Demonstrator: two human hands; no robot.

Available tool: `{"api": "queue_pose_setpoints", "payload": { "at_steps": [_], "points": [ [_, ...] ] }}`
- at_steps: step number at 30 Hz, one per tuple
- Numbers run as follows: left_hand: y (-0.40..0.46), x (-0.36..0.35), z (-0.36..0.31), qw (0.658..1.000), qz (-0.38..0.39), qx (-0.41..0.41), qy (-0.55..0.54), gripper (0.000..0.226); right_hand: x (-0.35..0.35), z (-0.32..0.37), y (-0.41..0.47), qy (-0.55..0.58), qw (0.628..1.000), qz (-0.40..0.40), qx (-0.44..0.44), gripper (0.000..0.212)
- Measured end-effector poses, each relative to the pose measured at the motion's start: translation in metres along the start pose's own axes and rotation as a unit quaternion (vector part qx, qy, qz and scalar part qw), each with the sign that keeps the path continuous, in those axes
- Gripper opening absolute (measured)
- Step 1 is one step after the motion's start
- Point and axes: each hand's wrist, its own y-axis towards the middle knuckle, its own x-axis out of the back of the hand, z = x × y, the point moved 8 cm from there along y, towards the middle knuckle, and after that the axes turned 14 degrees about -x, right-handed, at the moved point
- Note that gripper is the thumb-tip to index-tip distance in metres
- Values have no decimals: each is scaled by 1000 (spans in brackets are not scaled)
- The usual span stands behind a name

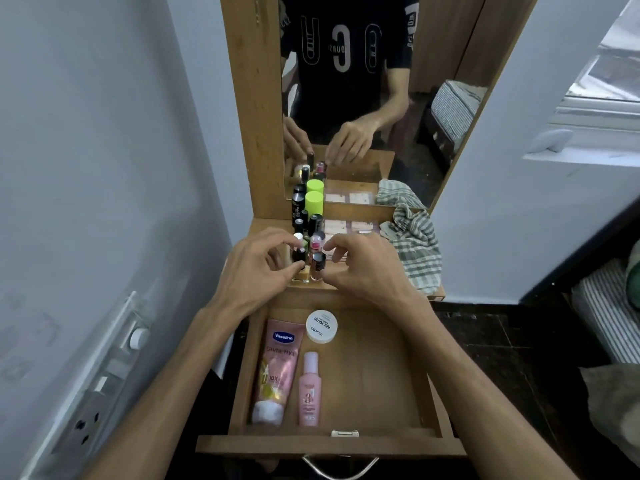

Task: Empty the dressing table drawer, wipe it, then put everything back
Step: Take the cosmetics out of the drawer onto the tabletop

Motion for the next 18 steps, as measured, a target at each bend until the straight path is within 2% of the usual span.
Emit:
{"api": "queue_pose_setpoints", "payload": {
  "at_steps": [3,6,9,12,15,18],
  "points": [
    [-16,10,-7,999,-51,-9,-5,21,4,-11,-21,37,999,-8,-12,22],
    [-42,1,-9,999,-32,11,-8,18,-12,-20,-51,30,998,43,-32,7],
    [-68,-27,-1,991,108,74,17,19,-56,-32,-82,-51,979,177,-84,11],
    [-94,-60,1,952,278,91,87,15,-94,-41,-101,-100,958,233,-132,18],
    [-104,-73,1,930,330,96,132,26,-116,-43,-108,-105,952,239,-159,36],
    [-108,-79,-6,910,372,81,163,36,-127,-44,-106,-99,950,234,-180,43]
  ]
}}
